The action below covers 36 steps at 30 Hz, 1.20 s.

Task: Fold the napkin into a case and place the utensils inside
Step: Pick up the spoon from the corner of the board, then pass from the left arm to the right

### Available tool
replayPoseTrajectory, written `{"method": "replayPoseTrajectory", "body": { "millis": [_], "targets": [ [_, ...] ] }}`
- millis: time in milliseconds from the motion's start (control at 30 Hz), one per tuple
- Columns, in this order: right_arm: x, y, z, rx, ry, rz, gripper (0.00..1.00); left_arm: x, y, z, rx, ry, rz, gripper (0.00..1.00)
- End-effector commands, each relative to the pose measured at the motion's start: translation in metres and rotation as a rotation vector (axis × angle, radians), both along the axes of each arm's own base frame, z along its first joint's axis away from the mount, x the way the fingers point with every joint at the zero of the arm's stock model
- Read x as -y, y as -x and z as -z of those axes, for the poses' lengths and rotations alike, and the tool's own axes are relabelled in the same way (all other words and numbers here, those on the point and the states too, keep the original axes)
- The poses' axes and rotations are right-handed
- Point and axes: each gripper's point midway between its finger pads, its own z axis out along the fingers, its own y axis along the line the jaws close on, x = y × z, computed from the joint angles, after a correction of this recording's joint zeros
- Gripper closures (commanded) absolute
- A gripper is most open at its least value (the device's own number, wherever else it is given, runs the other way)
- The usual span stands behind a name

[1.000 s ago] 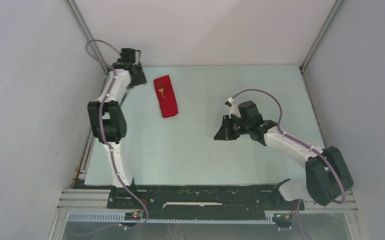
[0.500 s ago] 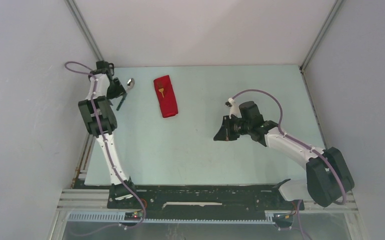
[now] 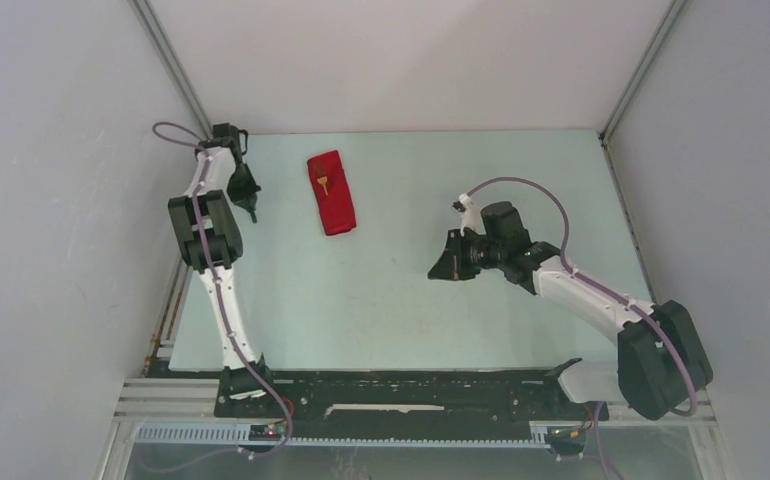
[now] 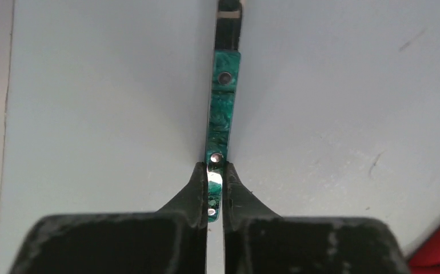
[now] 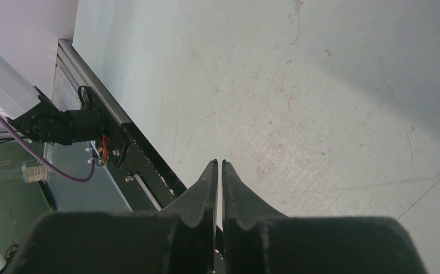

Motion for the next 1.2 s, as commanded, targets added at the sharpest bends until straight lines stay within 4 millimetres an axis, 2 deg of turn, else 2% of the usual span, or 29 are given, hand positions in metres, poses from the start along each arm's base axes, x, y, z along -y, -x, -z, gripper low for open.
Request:
{"method": "replayPoseTrajectory", "body": {
  "millis": [0, 67, 133, 167, 233, 300, 367, 500, 567, 667, 733, 900, 1000, 1167],
  "targets": [
    [0.0, -0.001, -0.008, 0.049, -0.002, -0.004, 0.88, 0.022, 0.013, -0.013, -0.001, -0.013, 0.027, 1.0],
    [-0.001, -0.001, -0.002, 0.018, 0.002, 0.003, 0.87, 0.037, 0.015, -0.029, 0.06, 0.015, 0.018, 1.0],
    [-0.004, -0.003, -0.001, 0.012, -0.005, 0.009, 0.81, 0.054, 0.021, -0.044, 0.159, 0.071, -0.028, 1.0],
    [-0.006, -0.003, -0.002, 0.015, -0.007, 0.004, 0.77, 0.063, 0.039, -0.04, 0.176, 0.102, -0.057, 1.0],
    [-0.014, -0.003, -0.006, 0.028, -0.012, -0.02, 0.68, 0.089, 0.054, -0.058, 0.287, 0.211, -0.089, 1.0],
    [-0.023, -0.004, -0.011, 0.042, -0.028, -0.048, 0.59, 0.124, 0.071, -0.073, 0.421, 0.384, -0.108, 1.0],
    [-0.037, -0.006, -0.018, 0.059, -0.055, -0.079, 0.5, 0.159, 0.085, -0.1, 0.556, 0.552, -0.137, 1.0],
    [-0.077, -0.001, -0.033, 0.109, -0.091, -0.15, 0.38, 0.229, 0.137, -0.101, 0.529, 0.71, -0.106, 1.0],
    [-0.101, -0.002, -0.038, 0.125, -0.111, -0.158, 0.37, 0.252, 0.158, -0.109, 0.554, 0.764, -0.123, 1.0],
    [-0.125, -0.004, -0.029, 0.1, -0.099, -0.127, 0.35, 0.27, 0.18, -0.116, 0.602, 0.812, -0.156, 1.0],
    [-0.134, -0.004, -0.024, 0.098, -0.087, -0.104, 0.37, 0.28, 0.191, -0.122, 0.622, 0.83, -0.151, 1.0],
    [-0.135, -0.006, -0.007, 0.117, -0.013, -0.055, 0.41, 0.292, 0.209, -0.133, 0.627, 0.887, -0.14, 1.0],
    [-0.139, -0.007, -0.002, 0.113, -0.018, -0.056, 0.47, 0.304, 0.218, -0.131, 0.599, 0.906, -0.114, 1.0],
    [-0.144, -0.012, 0.003, 0.121, -0.027, -0.049, 0.52, 0.318, 0.226, -0.13, 0.57, 0.922, -0.081, 1.0]
  ]
}}
